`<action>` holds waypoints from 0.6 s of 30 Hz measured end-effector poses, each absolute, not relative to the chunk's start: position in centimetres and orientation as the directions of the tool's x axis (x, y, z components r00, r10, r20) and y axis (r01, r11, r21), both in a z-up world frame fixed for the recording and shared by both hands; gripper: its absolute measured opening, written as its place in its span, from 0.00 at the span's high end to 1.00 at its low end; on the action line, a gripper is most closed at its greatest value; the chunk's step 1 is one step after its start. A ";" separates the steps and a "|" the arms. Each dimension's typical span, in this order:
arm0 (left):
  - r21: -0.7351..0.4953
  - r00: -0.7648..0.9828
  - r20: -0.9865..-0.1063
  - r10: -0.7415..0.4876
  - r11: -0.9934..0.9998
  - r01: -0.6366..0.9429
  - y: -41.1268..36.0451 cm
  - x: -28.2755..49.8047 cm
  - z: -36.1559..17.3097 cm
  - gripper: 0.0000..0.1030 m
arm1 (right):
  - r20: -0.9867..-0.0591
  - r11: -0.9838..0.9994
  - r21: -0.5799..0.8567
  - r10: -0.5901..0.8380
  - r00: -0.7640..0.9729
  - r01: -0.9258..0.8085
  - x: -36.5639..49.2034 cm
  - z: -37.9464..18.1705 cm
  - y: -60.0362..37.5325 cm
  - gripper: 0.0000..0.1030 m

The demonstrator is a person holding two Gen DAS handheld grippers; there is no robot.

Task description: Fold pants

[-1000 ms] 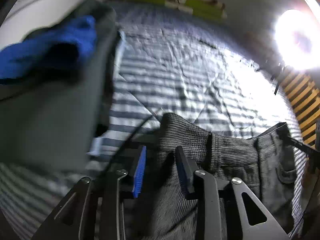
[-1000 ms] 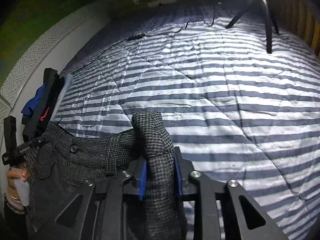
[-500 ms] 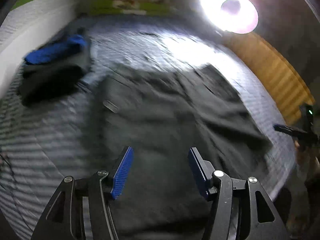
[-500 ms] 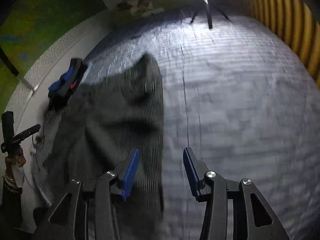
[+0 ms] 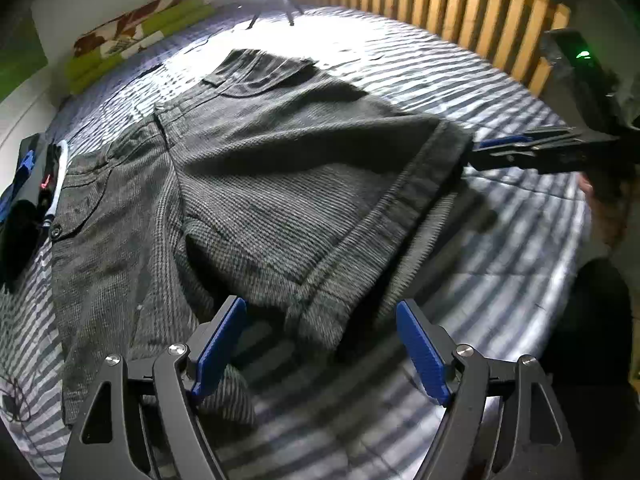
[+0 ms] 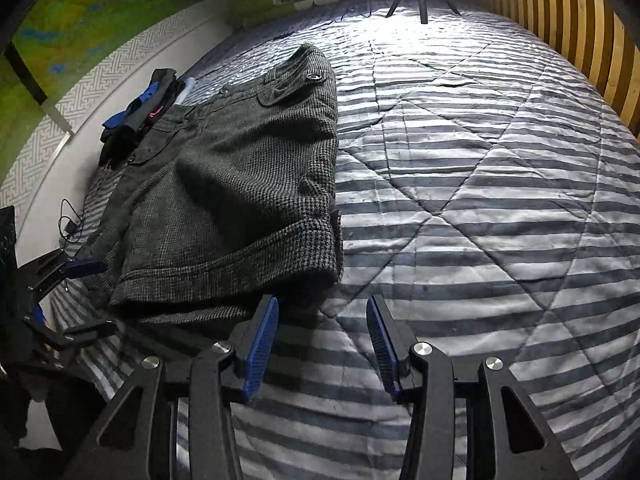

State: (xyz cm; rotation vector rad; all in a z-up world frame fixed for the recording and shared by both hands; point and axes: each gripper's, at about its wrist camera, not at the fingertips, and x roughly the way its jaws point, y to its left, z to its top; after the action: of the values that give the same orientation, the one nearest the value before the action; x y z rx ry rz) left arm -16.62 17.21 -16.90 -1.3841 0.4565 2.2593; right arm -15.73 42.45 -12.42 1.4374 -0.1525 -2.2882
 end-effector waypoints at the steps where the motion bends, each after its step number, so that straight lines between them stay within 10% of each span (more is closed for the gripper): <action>1: 0.053 -0.395 -0.899 0.190 -0.848 -0.528 17.3 -17.1 -17.4 0.22 | -0.832 -0.901 0.320 -0.416 -0.367 0.293 -15.9 -12.7 42.4 0.59; 11: 0.106 -0.386 -0.913 0.135 -0.833 -0.543 17.7 -17.7 -19.6 0.34 | -0.843 -0.903 0.301 -0.403 -0.356 0.307 -17.2 -14.4 40.8 0.60; 18: 0.068 -0.406 -0.898 0.167 -0.862 -0.503 15.9 -18.8 -18.5 0.76 | -0.853 -0.911 0.268 -0.375 -0.363 0.312 -17.1 -13.6 40.5 0.92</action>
State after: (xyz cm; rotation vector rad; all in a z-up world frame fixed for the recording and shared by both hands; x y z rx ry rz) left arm -18.80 15.88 -18.48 -1.4097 0.4641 2.2932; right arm -17.07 40.48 -13.61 1.4600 -0.0828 -2.2957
